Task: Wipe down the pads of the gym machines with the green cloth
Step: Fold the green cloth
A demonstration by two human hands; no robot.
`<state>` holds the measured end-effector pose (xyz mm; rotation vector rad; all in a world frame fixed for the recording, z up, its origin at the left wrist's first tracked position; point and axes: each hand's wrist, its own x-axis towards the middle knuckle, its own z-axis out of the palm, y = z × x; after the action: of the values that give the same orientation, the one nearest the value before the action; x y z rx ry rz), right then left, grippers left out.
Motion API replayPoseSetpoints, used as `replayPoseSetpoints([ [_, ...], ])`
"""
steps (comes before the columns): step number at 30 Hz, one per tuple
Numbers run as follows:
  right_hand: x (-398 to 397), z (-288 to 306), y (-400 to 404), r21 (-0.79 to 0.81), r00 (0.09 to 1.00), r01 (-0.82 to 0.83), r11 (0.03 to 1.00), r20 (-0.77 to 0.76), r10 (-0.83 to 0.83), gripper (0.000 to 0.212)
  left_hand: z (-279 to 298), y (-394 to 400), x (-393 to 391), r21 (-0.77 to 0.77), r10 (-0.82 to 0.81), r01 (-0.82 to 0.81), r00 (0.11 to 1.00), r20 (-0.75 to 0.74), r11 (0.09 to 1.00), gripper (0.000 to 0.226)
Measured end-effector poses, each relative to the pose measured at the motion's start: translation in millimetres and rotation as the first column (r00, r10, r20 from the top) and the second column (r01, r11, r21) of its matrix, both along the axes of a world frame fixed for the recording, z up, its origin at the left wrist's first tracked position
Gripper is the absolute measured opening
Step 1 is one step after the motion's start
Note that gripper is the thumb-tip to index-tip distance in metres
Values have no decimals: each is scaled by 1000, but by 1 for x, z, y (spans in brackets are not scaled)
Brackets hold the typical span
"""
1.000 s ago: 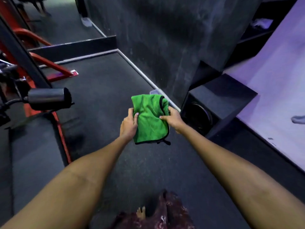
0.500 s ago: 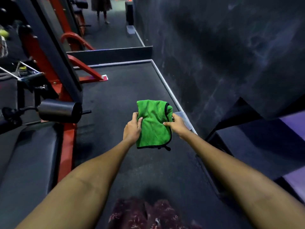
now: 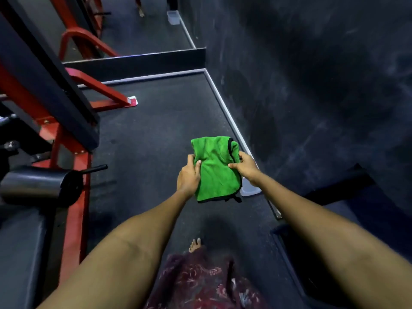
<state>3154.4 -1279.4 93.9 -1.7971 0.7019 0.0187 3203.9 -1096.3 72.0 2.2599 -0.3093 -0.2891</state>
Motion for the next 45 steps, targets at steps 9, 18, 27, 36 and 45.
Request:
replayPoseSetpoints([
  [9, 59, -31, -99, 14, 990, 112, 994, -91, -110, 46, -23, -104, 72, -3, -90, 90, 991, -99, 996, 34],
  [18, 108, -68, -213, -82, 978, 17, 997, -207, -33, 36, -58, -219, 99, -12, -55, 54, 959, -277, 998, 43],
  [27, 143, -170, -303, 80, 919, 31, 996, -393, 3, 45, -149, -307, 120, 81, -60, 104, 901, -429, 991, 35],
  [36, 151, -314, -359, 45, 870, 67, 997, -492, -37, 44, -295, -371, 130, 97, -96, 177, 832, -546, 979, 46],
  [45, 165, -468, -405, 70, 849, 131, 989, -523, -76, 57, -439, -409, 144, 89, -172, 288, 760, -626, 953, 67],
])
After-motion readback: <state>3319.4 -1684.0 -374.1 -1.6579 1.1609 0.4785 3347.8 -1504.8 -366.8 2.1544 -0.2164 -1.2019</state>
